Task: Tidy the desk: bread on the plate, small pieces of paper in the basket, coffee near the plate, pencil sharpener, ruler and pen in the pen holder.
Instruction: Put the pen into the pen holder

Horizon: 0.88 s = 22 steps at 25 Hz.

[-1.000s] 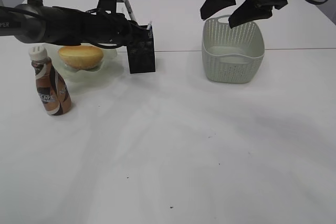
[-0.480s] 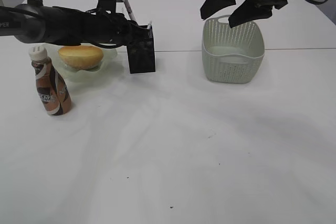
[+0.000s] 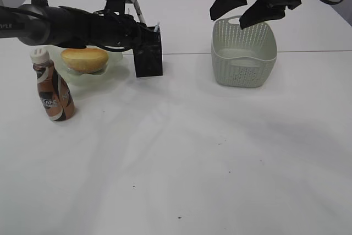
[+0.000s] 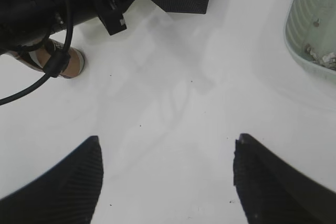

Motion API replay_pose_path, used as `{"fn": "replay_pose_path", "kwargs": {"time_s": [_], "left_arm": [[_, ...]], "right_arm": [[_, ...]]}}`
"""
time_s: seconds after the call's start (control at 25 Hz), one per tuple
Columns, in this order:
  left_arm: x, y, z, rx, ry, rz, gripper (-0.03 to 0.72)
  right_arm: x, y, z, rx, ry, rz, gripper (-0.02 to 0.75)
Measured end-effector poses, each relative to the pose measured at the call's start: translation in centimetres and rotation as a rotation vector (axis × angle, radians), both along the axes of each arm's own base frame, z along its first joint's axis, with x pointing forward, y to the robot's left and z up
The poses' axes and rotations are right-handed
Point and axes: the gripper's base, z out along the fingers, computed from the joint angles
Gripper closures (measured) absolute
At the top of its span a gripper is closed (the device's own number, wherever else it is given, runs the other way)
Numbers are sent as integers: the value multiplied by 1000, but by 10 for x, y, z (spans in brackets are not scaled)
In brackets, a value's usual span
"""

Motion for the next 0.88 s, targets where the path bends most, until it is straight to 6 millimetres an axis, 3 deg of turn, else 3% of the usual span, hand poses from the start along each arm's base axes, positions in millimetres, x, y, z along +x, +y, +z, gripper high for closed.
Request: {"fn": "replay_pose_path", "kwargs": {"time_s": [0.88], "left_arm": [[0,0,0,1,1,6,608]], "right_arm": [[0,0,0,1,-4,-3,172]]}}
